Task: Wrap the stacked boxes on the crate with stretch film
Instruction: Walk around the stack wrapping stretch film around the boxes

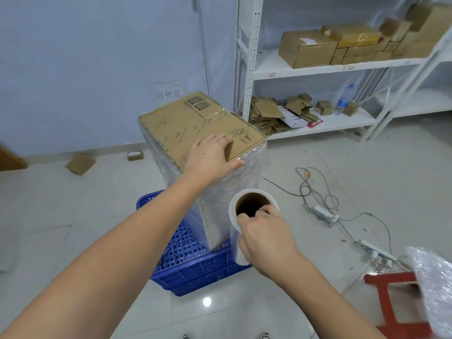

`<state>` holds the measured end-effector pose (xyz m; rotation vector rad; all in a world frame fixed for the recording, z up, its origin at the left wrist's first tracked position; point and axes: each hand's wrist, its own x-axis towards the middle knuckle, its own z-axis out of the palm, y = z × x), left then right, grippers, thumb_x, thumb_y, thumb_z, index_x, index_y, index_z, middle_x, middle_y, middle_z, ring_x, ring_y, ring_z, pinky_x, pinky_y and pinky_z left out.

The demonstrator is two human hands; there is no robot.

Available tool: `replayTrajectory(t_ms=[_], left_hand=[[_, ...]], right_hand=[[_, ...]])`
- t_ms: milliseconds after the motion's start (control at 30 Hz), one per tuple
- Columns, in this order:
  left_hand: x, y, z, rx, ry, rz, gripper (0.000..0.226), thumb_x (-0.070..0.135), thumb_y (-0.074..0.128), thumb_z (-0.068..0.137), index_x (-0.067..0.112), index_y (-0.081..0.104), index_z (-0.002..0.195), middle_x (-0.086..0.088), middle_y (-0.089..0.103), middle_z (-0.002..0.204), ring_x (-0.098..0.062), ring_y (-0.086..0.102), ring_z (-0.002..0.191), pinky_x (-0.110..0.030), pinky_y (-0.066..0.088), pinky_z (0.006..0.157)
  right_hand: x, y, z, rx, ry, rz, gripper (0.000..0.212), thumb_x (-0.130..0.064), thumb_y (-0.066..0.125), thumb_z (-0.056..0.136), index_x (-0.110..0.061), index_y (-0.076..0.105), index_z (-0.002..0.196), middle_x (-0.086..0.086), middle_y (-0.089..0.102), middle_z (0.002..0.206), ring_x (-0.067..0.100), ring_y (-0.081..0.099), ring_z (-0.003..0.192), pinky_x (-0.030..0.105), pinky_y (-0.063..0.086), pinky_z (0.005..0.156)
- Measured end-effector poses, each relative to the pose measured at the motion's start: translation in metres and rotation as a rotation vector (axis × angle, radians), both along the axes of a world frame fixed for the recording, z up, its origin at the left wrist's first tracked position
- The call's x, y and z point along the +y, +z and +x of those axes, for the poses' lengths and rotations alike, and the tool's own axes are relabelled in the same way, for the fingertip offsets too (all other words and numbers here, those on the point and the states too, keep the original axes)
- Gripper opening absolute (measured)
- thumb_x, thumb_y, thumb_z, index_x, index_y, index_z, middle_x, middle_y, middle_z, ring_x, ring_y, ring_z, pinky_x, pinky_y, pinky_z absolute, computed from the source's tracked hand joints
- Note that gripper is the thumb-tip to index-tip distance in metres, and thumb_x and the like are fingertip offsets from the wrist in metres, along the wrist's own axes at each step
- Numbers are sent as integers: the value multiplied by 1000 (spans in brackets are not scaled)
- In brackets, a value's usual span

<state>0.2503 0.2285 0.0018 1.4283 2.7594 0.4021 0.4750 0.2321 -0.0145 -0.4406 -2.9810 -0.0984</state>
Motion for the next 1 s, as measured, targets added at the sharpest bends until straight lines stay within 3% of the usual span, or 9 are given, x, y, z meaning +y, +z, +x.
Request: replayTrajectory(t_ms=[100, 167, 233, 367, 433, 533, 667, 833, 1000], left_hand=[[-9, 5, -9, -103, -111, 47, 73, 70, 59, 92, 29, 47, 152, 2, 37, 164, -24, 27, 154, -52, 17, 127], [-20, 11, -24, -209, -275, 12, 72, 65, 62, 92, 30, 47, 153, 0, 31, 167, -23, 23, 156, -51, 18, 128], [-37, 16, -42, -232, -469, -69, 83, 70, 64, 87, 31, 41, 157, 0, 24, 170, -21, 18, 157, -50, 18, 128], [-74, 8, -72, 60, -696, -253, 123, 95, 55, 68, 37, 7, 165, 5, 0, 173, -17, 0, 158, -46, 2, 129], [-81, -4, -78, 166, -708, -236, 124, 88, 63, 71, 38, -1, 165, 6, -6, 172, -18, -4, 158, -43, -1, 129], [-81, -15, -78, 248, -694, -168, 117, 71, 72, 79, 35, 1, 165, 1, 0, 174, -24, 3, 160, -42, 4, 130], [-79, -16, -76, 282, -679, -174, 114, 72, 69, 80, 32, 6, 166, -3, 5, 174, -26, 9, 159, -41, 7, 128], [-80, -14, -74, 274, -657, -195, 113, 71, 69, 81, 32, 6, 166, -3, 5, 174, -26, 9, 159, -39, 5, 127], [-85, -14, -70, 279, -641, -198, 113, 69, 70, 81, 33, 5, 165, -2, 5, 174, -25, 8, 160, -37, 3, 127]], right_hand=[[-5, -5, -14, 85, -129, -1, 30, -30, 64, 64, -20, 35, 62, -5, 33, 43, 21, 29, 45, 39, 50, 65], [-7, -10, -21, 60, -226, 33, 43, -46, 67, 71, -20, 35, 63, -5, 33, 44, 22, 33, 45, 39, 47, 67], [-8, -13, -24, 42, -301, 79, 58, -73, 63, 71, -21, 37, 63, -5, 42, 44, 21, 42, 46, 37, 44, 68], [-16, -16, -27, 23, -416, 101, 64, -83, 48, 77, -21, 36, 63, -8, 36, 45, 19, 41, 48, 34, 36, 74], [-21, -15, -28, 32, -434, 116, 62, -77, 55, 79, -21, 35, 60, -9, 29, 42, 18, 38, 44, 32, 36, 70], [-28, -11, -25, 36, -440, 118, 61, -65, 69, 75, -21, 32, 55, -10, 20, 41, 18, 34, 41, 31, 35, 65], [-29, -10, -15, 49, -346, 100, 55, -61, 70, 75, -21, 40, 52, -8, 36, 41, 19, 45, 48, 27, 28, 69], [-35, 6, -13, 98, -131, -5, 53, -62, 70, 71, -26, 34, 55, -12, 31, 47, 18, 42, 60, 31, 42, 69], [-61, 8, -20, 14, 219, -30, 46, -53, 68, 77, -25, 36, 60, -12, 33, 52, 13, 32, 55, 29, 42, 92]])
